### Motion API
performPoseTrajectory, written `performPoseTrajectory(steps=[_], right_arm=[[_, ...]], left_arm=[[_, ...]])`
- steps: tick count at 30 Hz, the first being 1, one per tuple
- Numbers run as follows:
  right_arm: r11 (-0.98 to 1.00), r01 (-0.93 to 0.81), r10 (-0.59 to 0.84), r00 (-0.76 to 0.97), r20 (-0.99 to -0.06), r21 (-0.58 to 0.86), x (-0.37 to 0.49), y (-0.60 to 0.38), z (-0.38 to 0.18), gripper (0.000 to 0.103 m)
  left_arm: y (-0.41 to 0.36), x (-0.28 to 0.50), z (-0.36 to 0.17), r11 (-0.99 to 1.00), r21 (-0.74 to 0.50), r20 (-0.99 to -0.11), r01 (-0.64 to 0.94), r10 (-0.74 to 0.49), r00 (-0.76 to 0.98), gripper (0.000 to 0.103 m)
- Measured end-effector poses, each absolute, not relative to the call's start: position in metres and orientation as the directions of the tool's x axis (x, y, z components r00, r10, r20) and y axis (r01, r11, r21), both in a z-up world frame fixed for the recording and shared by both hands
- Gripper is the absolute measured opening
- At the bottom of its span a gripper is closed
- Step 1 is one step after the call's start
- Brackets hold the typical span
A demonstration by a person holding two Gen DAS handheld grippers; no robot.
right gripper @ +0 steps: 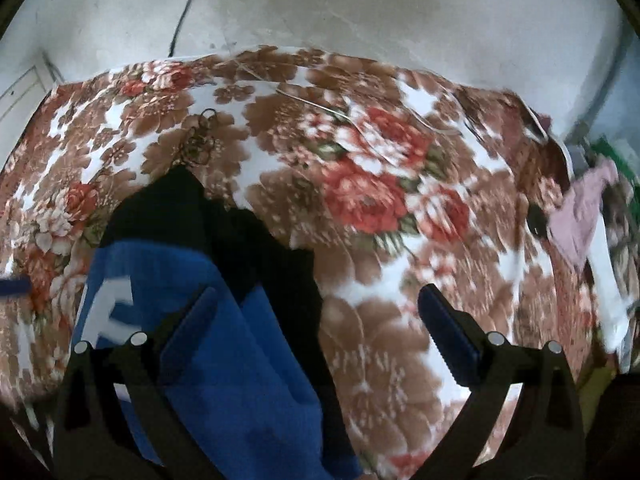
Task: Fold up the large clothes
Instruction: 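Lay the folded blue section down with the left tool and release, then grasp the folded jacket with both tools and lift it off the bed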
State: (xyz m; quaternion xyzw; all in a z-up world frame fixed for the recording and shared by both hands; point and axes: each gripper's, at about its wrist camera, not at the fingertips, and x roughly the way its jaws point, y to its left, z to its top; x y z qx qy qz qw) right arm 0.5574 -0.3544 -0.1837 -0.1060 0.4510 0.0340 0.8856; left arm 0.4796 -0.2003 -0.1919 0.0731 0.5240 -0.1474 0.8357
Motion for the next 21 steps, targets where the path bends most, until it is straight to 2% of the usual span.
performPoseTrajectory(steps=[8, 11, 14, 21], right_arm=[[0.934, -0.241, -0.085, 0.564, -0.821, -0.263, 0.598, -0.314, -0.219, 0.098], [0.931, -0.254, -0.092, 0.531, -0.842, -0.262, 0.607, -0.318, -0.238, 0.098], [0.935, -0.271, -0.066, 0.501, -0.863, -0.229, 0.616, -0.328, -0.259, 0.098], [0.968, -0.248, 0.065, 0.38, -0.923, -0.034, 0.634, -0.361, -0.304, 0.098]], left_arm=[[-0.203, 0.471, -0.224, 0.95, -0.048, -0.928, 0.309, -0.157, 0.338, 0.098], [-0.202, 0.473, -0.24, 0.95, -0.08, -0.94, 0.301, -0.173, 0.296, 0.098], [-0.203, 0.478, -0.257, 0.949, -0.119, -0.952, 0.293, -0.193, 0.237, 0.099], [-0.227, 0.475, -0.279, 0.923, 0.001, -0.952, 0.385, -0.118, 0.284, 0.099]])
